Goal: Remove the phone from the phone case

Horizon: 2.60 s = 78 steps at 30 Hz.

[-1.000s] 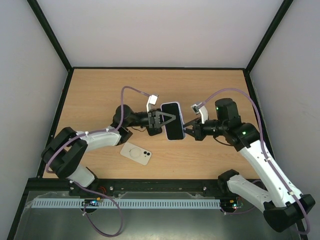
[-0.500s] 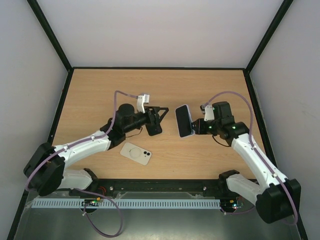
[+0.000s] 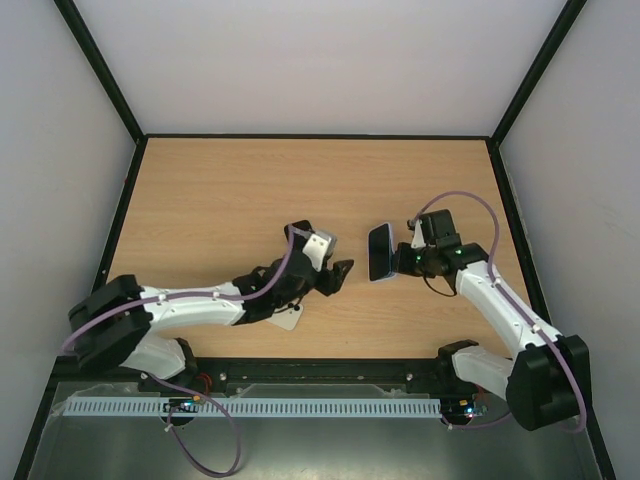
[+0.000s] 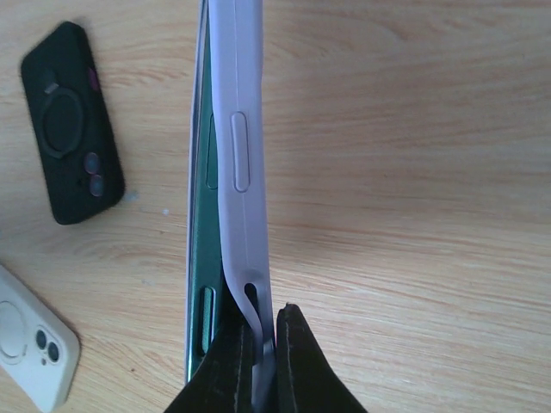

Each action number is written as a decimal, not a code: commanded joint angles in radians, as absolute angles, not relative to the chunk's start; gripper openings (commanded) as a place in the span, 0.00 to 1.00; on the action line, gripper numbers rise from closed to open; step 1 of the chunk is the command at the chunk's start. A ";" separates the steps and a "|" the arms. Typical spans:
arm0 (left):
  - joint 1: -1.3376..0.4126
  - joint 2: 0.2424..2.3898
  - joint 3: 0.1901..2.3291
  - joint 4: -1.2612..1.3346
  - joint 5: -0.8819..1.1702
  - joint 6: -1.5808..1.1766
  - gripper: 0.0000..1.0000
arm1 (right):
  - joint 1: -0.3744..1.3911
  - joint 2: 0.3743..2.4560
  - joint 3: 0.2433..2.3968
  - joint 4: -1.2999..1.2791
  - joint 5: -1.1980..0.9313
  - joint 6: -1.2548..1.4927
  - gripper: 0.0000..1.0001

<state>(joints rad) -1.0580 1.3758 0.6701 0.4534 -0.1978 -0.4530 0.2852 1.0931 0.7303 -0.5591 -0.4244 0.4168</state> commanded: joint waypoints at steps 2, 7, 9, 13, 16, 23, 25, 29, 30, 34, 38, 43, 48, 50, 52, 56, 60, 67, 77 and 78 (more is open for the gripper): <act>-1.126 1.475 0.690 0.578 -0.298 -0.273 0.62 | 0.283 1.136 0.727 -0.492 -0.413 0.457 0.02; -1.180 1.599 0.724 0.702 -0.319 -0.123 0.63 | 0.285 1.204 0.754 -0.494 -0.438 0.469 0.02; -1.192 1.657 0.752 0.727 -0.316 -0.085 0.63 | 0.283 1.223 0.751 -0.487 -0.439 0.472 0.02; -1.203 1.757 0.819 0.748 -0.316 -0.033 0.63 | 0.283 1.241 0.739 -0.466 -0.443 0.477 0.02; -1.204 1.821 0.866 0.738 -0.324 -0.009 0.62 | 0.283 1.252 0.731 -0.458 -0.448 0.476 0.02; -1.205 1.931 0.962 0.685 -0.386 0.024 0.59 | 0.283 1.284 0.728 -0.453 -0.462 0.471 0.02; -1.206 1.953 0.982 0.665 -0.429 0.026 0.58 | 0.284 1.288 0.729 -0.456 -0.466 0.471 0.02; -1.207 1.984 0.995 0.652 -0.491 0.052 0.55 | 0.285 1.292 0.727 -0.457 -0.472 0.468 0.02; -1.208 1.990 0.996 0.644 -0.508 0.057 0.55 | 0.284 1.292 0.727 -0.458 -0.472 0.468 0.02; -1.212 2.008 0.983 0.629 -0.570 0.071 0.60 | 0.283 1.287 0.726 -0.459 -0.474 0.468 0.02; -1.219 2.020 0.980 0.607 -0.645 0.061 0.59 | 0.283 1.285 0.724 -0.459 -0.477 0.466 0.02; -1.220 2.024 0.971 0.582 -0.690 0.019 0.49 | 0.283 1.287 0.725 -0.461 -0.481 0.456 0.02; -1.220 2.056 0.996 0.555 -0.746 0.030 0.45 | 0.283 1.286 0.727 -0.466 -0.502 0.450 0.02; -1.220 2.077 1.014 0.532 -0.766 0.034 0.45 | 0.284 1.277 0.729 -0.467 -0.507 0.448 0.02; -1.220 2.096 1.032 0.507 -0.785 0.026 0.45 | 0.283 1.264 0.726 -0.465 -0.513 0.446 0.02; -1.220 2.108 1.031 0.504 -0.819 0.012 0.38 | 0.283 1.249 0.721 -0.466 -0.526 0.444 0.02; -1.220 2.095 1.012 0.515 -0.818 -0.003 0.28 | 0.284 1.249 0.719 -0.469 -0.537 0.438 0.02; -1.217 2.003 0.951 0.564 -0.840 -0.032 0.11 | 0.284 1.233 0.713 -0.453 -0.517 0.440 0.02; -1.201 1.829 0.843 0.608 -0.748 -0.161 0.03 | 0.284 1.193 0.706 -0.456 -0.343 0.407 0.02; -1.196 1.815 0.836 0.610 -0.729 -0.173 0.02 | 0.284 1.193 0.706 -0.456 -0.320 0.403 0.02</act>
